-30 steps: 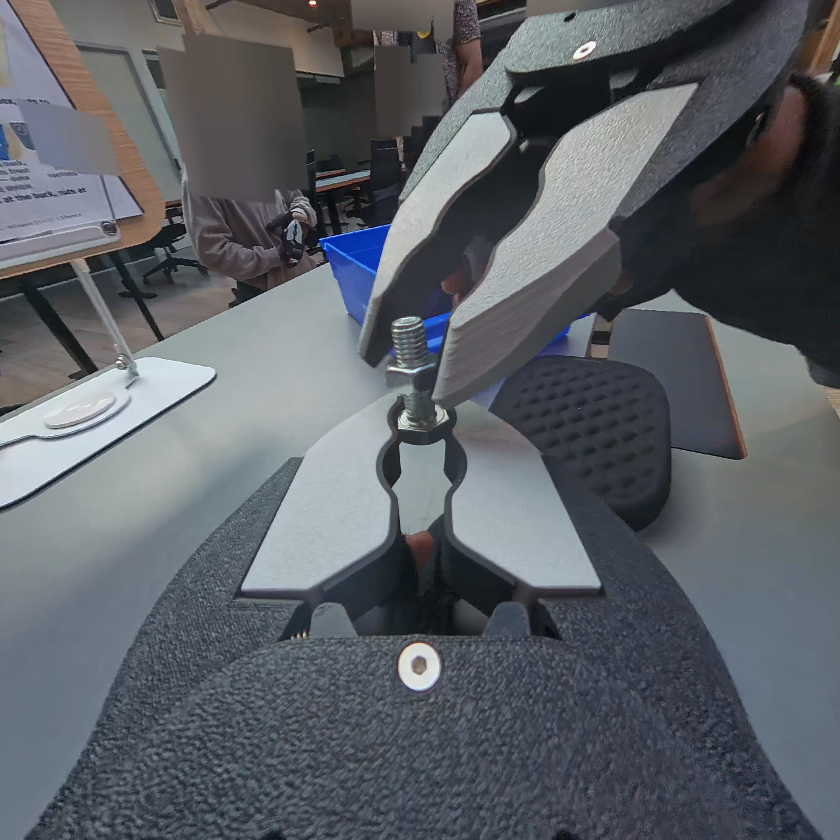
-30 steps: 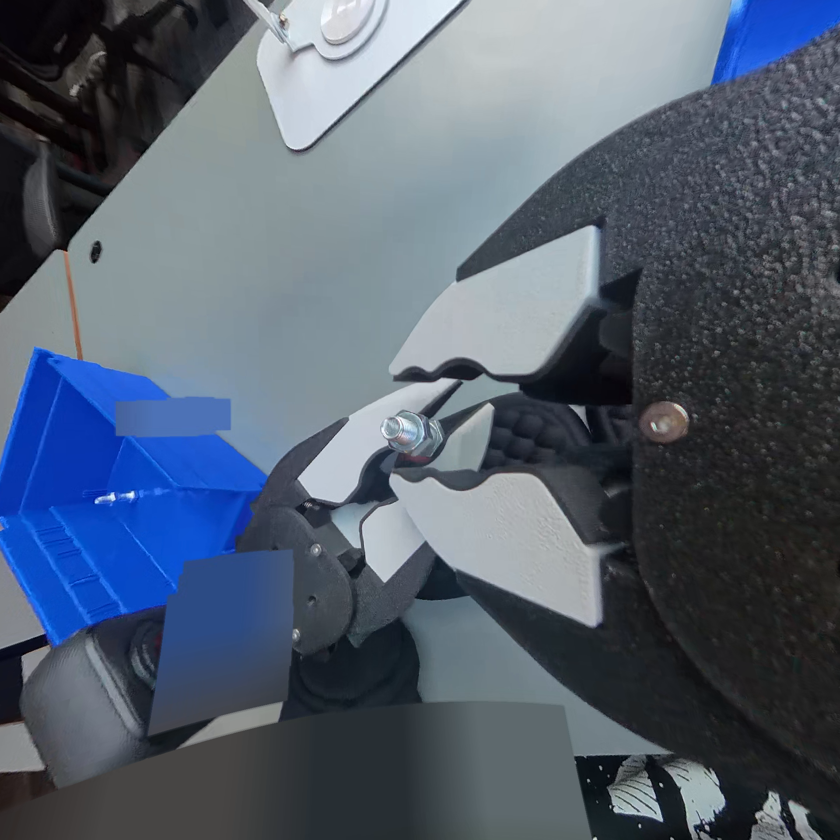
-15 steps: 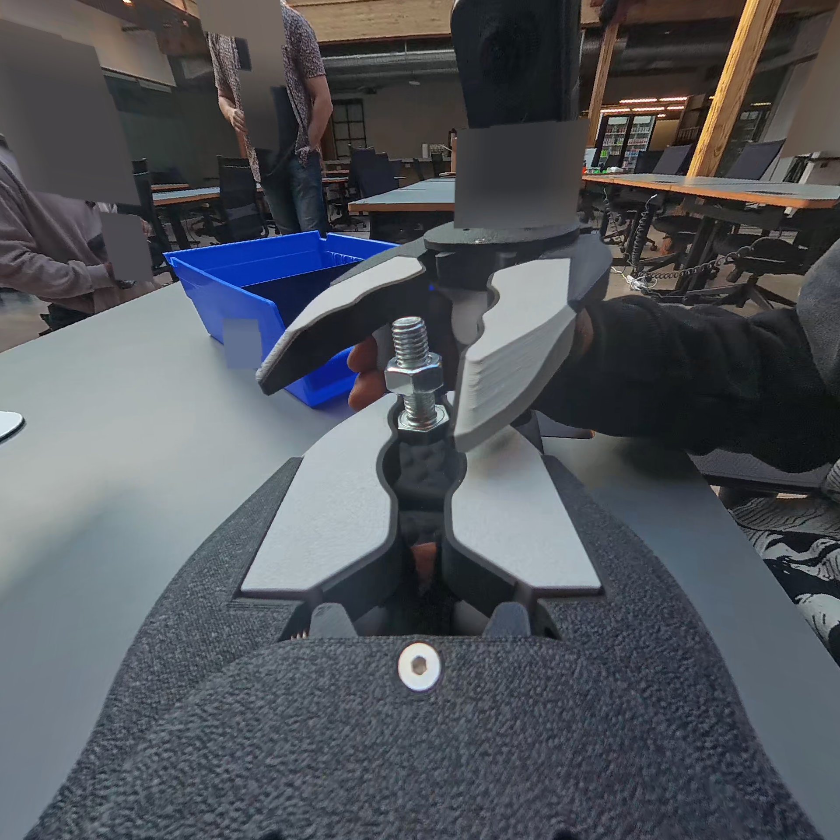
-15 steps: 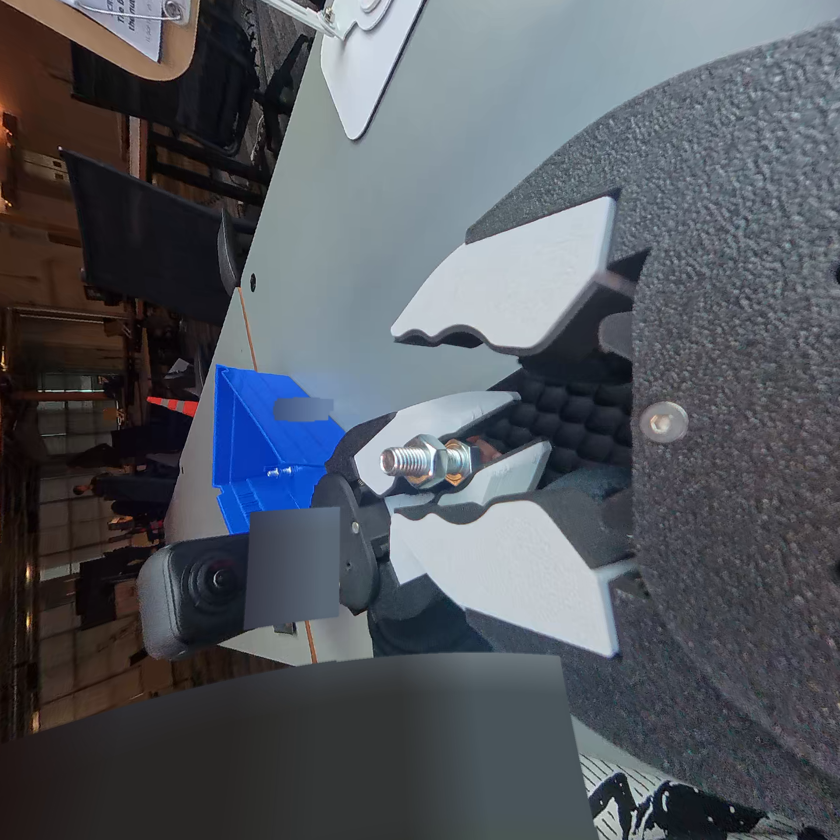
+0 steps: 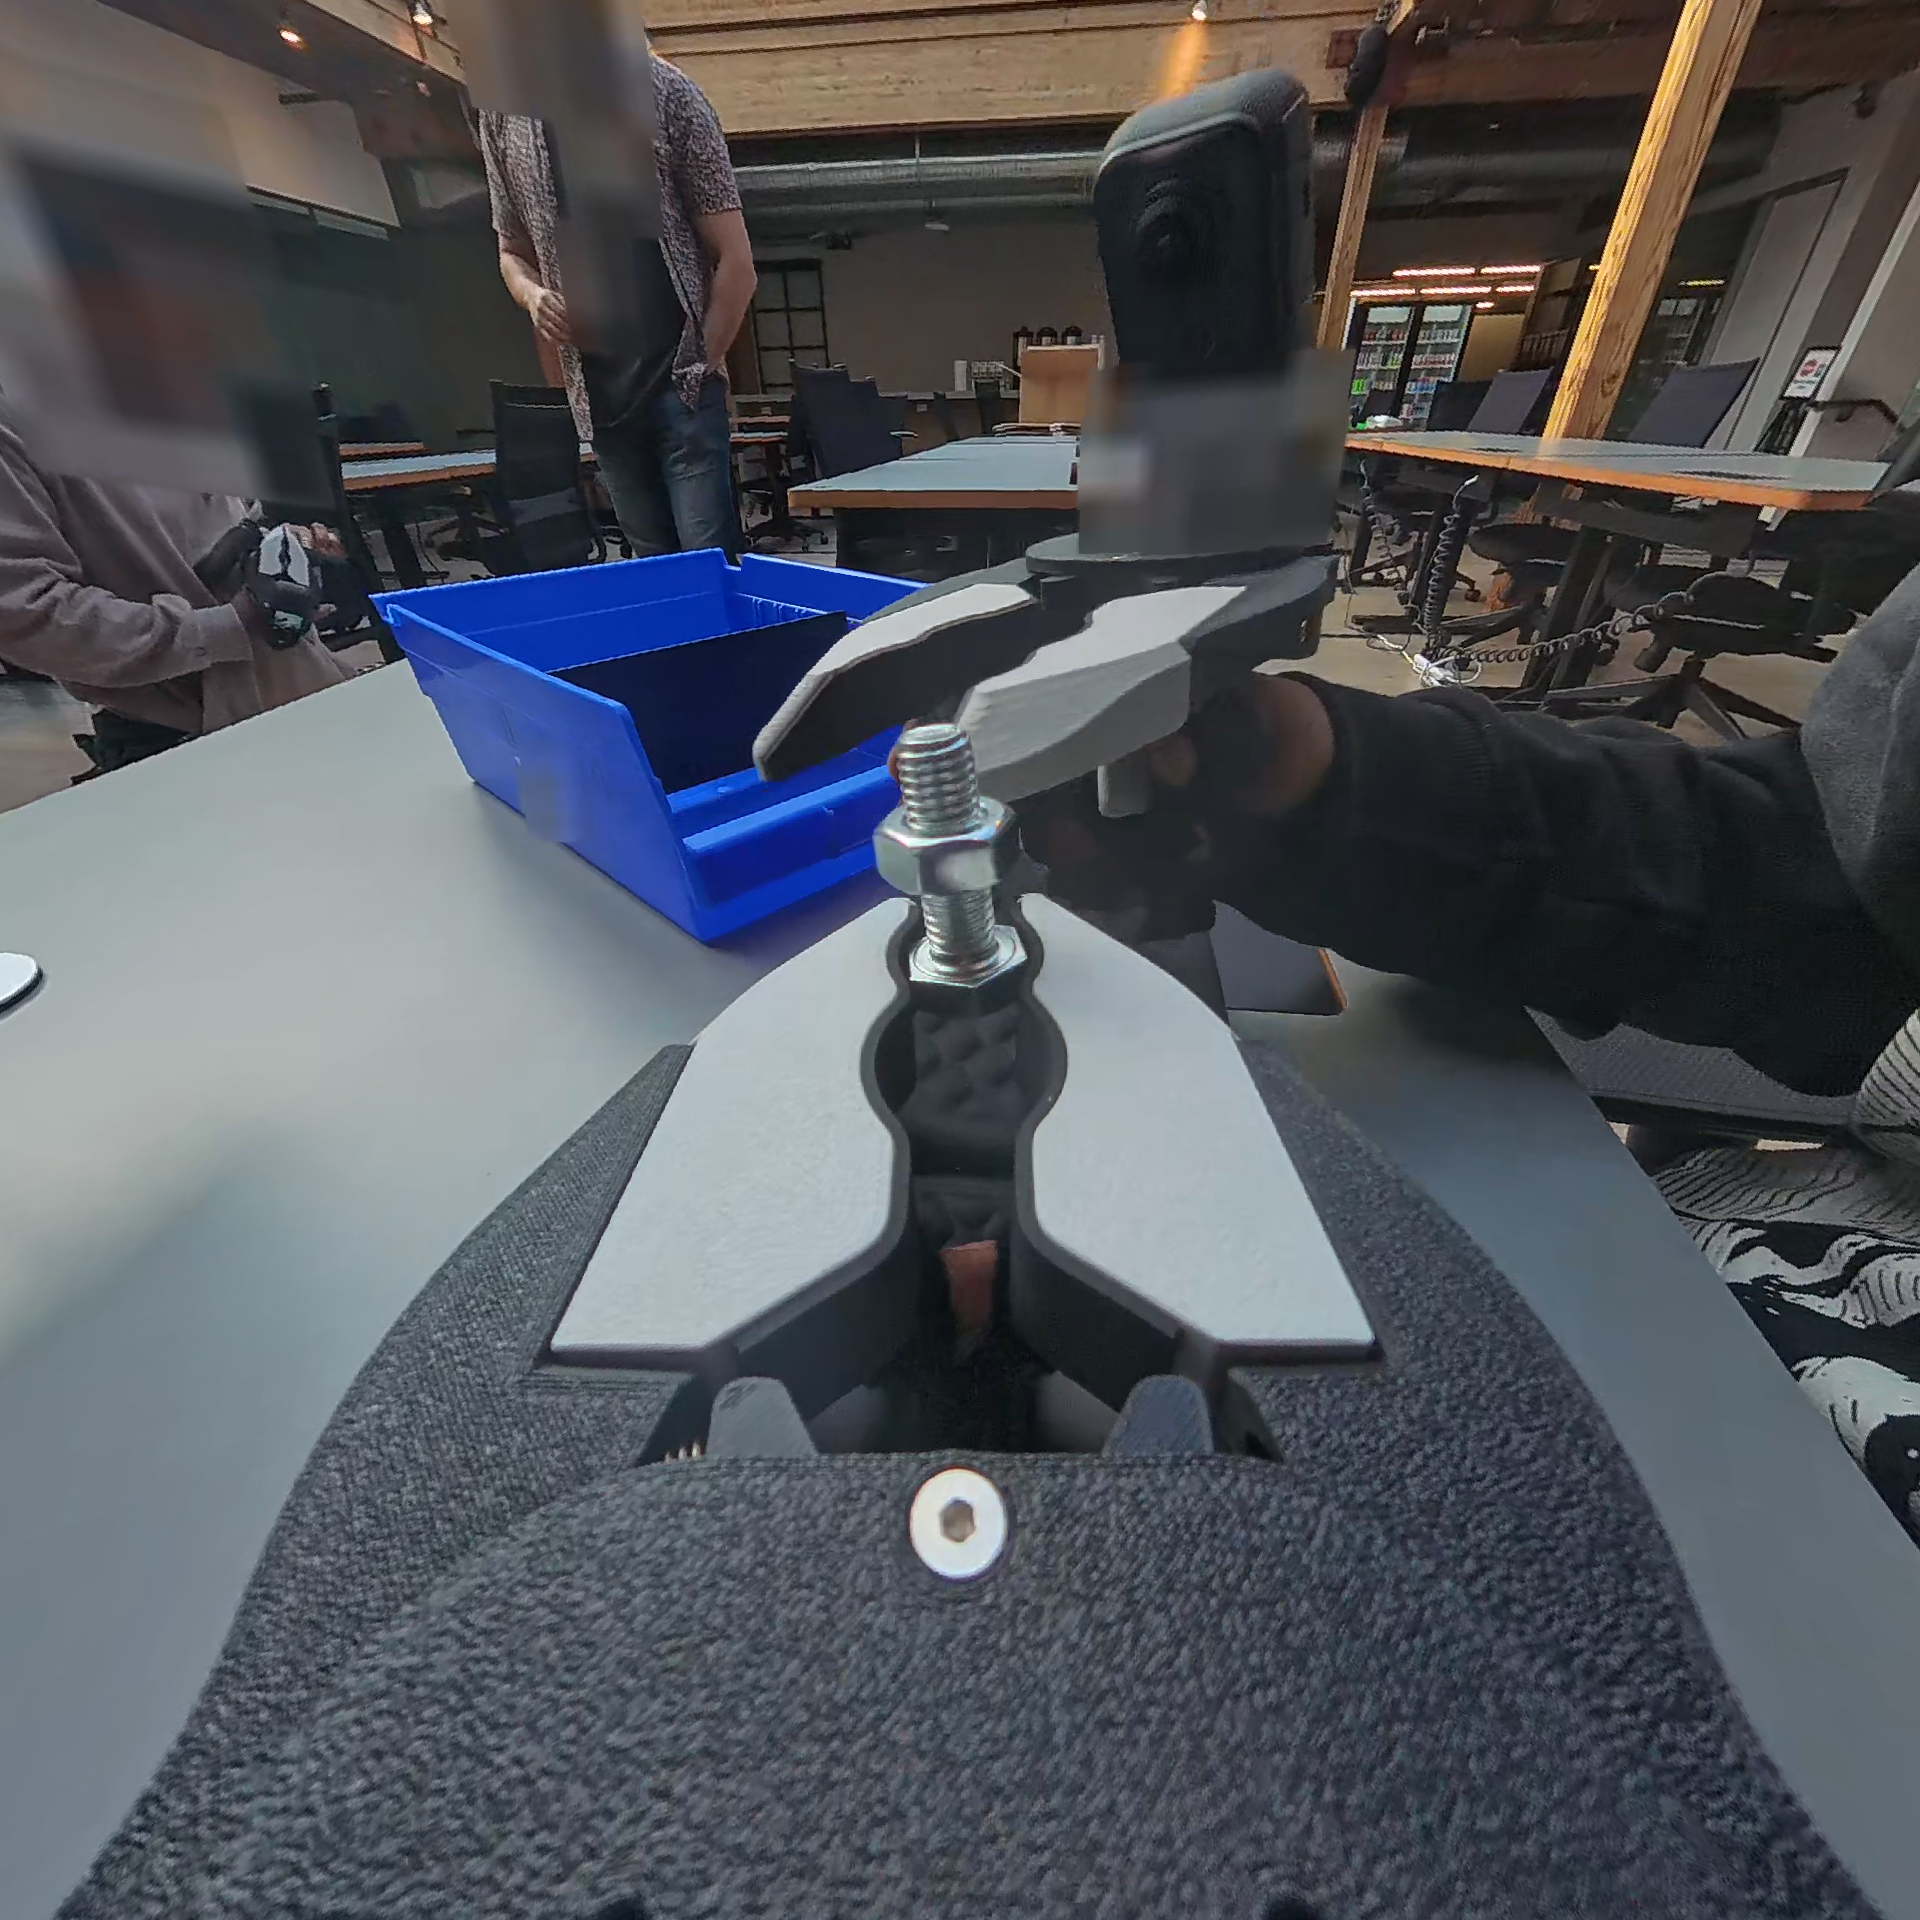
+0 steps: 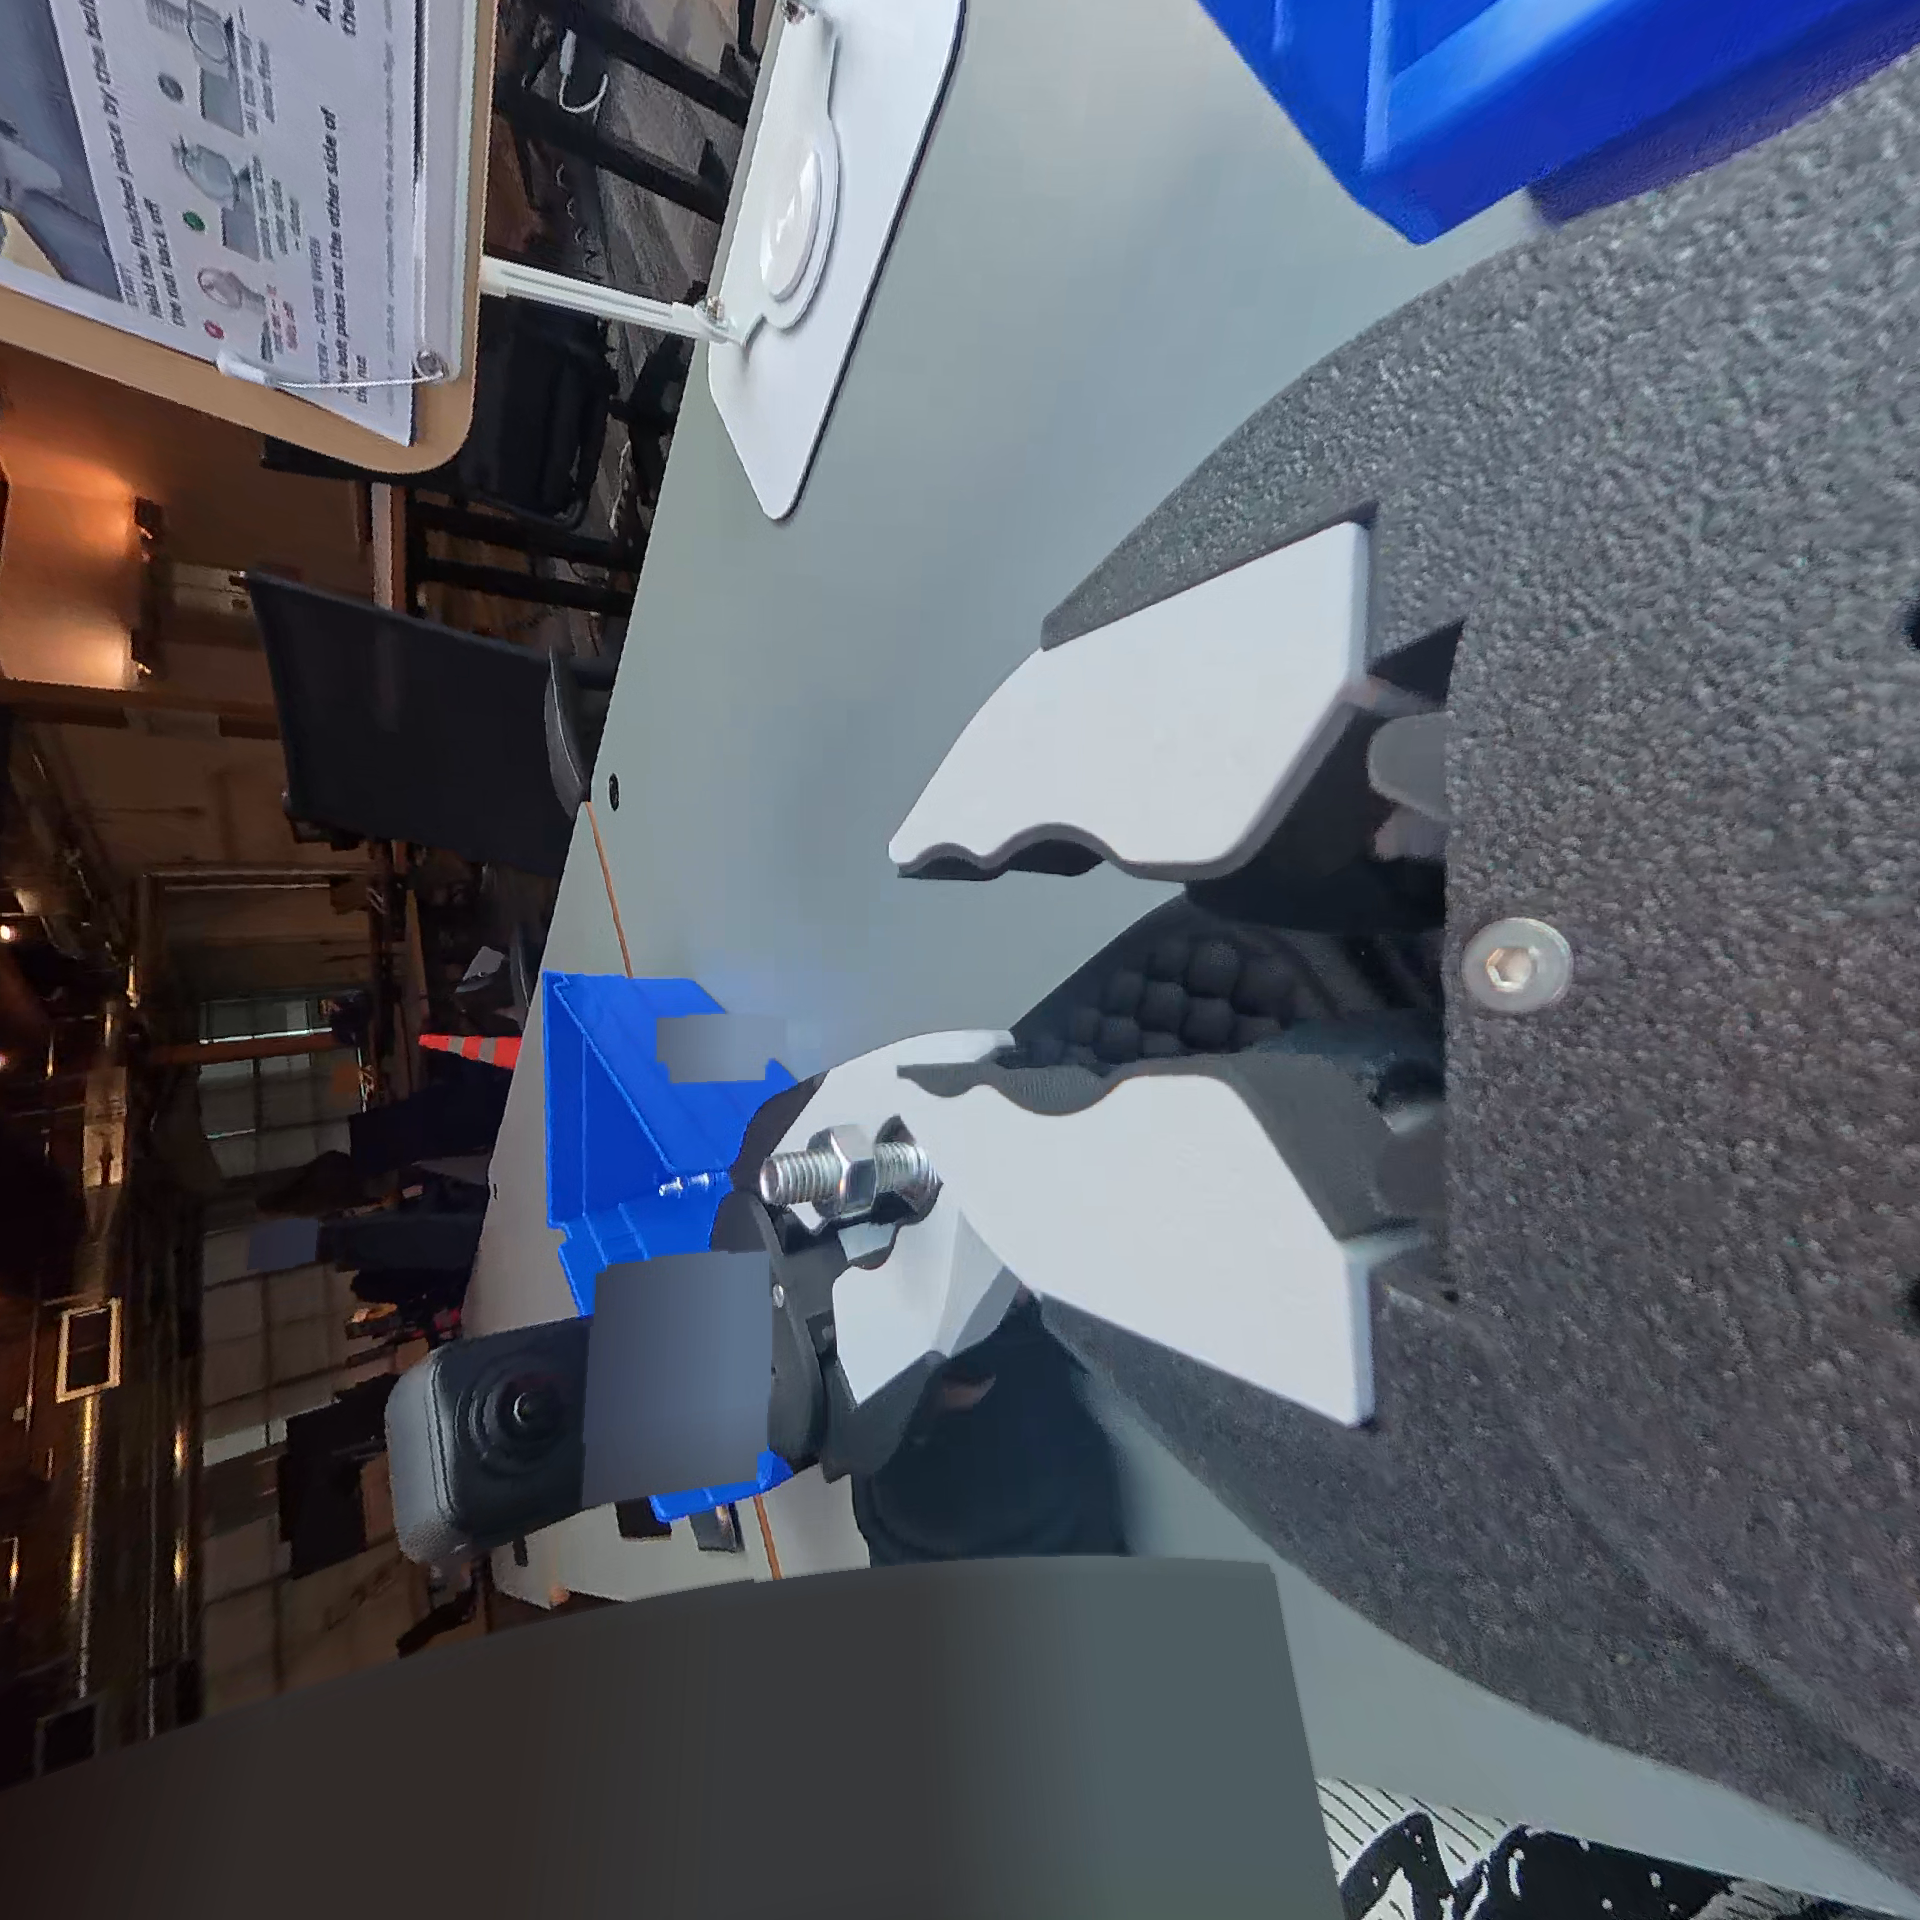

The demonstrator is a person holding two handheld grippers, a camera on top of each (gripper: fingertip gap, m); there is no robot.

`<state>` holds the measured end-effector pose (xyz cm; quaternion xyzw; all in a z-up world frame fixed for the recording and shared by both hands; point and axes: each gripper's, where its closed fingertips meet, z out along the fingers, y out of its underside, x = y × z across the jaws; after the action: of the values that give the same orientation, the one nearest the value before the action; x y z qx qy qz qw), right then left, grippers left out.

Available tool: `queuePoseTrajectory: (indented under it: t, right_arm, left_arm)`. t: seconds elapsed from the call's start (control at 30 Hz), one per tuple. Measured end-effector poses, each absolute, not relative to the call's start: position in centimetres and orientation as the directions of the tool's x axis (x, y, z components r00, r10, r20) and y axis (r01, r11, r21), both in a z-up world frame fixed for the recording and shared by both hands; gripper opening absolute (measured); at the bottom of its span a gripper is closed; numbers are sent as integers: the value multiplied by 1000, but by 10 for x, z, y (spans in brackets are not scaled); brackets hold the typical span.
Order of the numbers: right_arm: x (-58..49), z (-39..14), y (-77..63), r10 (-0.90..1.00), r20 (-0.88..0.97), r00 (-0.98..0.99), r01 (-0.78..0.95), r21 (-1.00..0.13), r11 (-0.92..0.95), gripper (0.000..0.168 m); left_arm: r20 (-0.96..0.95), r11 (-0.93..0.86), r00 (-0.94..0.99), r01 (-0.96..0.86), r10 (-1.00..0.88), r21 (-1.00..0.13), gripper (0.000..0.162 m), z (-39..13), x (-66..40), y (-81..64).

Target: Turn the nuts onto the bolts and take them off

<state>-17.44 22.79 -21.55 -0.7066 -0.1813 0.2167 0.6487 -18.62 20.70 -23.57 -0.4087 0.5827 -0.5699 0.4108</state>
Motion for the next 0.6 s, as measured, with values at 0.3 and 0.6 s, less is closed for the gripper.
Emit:
queuePoseTrajectory:
  t: [0.3, 0.6]
  right_arm:
    - [-206, -210, 225, 631, -96, 770, -63, -995, -74, 50]
    - [-228, -214, 246, 655, -90, 750, -35, -995, -97, 58]
  left_arm:
    - [-14, 18, -334, -10, -942, -1000, 14, -236, -186, 206]
    - [-22, 29, -335, -16, -942, -999, 14, -237, -186, 205]
